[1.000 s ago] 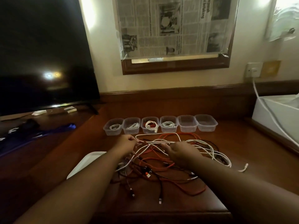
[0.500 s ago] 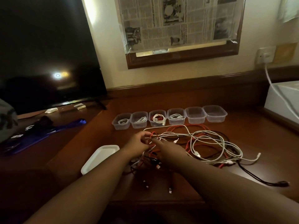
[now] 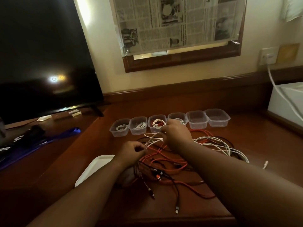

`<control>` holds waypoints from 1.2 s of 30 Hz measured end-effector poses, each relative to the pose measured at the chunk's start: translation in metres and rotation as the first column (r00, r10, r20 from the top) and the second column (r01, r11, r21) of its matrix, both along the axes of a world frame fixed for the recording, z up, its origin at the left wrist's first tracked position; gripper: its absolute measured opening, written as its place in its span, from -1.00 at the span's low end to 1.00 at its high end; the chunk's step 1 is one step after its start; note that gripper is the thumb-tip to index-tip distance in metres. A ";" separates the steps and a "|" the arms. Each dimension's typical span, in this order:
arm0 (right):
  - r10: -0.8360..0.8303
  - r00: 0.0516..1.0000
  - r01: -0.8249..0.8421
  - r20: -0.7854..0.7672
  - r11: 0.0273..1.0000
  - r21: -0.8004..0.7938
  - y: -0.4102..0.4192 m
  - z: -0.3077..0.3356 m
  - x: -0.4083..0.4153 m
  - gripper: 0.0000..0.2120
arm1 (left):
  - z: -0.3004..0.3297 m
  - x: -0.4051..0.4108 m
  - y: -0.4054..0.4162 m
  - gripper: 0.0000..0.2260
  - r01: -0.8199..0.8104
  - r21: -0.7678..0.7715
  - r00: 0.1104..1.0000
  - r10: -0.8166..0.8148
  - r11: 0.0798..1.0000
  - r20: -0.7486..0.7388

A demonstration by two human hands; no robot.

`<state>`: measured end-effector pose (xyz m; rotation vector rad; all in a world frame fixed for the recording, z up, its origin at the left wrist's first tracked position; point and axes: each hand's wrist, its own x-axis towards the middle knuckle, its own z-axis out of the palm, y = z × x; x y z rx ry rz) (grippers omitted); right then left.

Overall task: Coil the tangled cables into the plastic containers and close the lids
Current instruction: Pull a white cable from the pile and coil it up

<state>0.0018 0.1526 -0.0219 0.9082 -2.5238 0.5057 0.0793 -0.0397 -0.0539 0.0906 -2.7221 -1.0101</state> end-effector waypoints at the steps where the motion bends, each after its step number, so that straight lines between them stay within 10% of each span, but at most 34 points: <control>1: -0.018 1.000 0.019 0.017 0.996 -0.082 0.004 0.007 -0.004 -0.76 | 0.002 -0.003 -0.003 -0.92 -0.003 -0.014 1.000 0.003 1.000 -0.019; 9: 0.187 0.881 0.130 0.435 0.787 -0.603 0.019 0.047 -0.012 -0.86 | 0.040 -0.033 0.000 -0.80 -0.195 0.038 0.946 0.198 0.980 -0.256; 21: 0.499 0.563 -0.020 0.659 0.806 -0.592 0.026 0.041 0.009 -0.62 | 0.132 -0.041 0.072 -0.85 -0.060 0.746 0.950 0.268 0.663 -0.162; 29: 0.325 0.784 -0.017 0.529 0.863 -0.505 0.025 0.054 0.017 -0.87 | 0.144 -0.031 0.088 -0.87 0.122 0.849 0.960 0.156 0.514 -0.233; 36: 0.453 0.791 0.149 0.412 0.511 -0.847 0.031 0.099 0.009 -0.76 | 0.074 -0.026 0.096 -0.75 0.169 0.615 0.968 -0.014 0.770 -0.249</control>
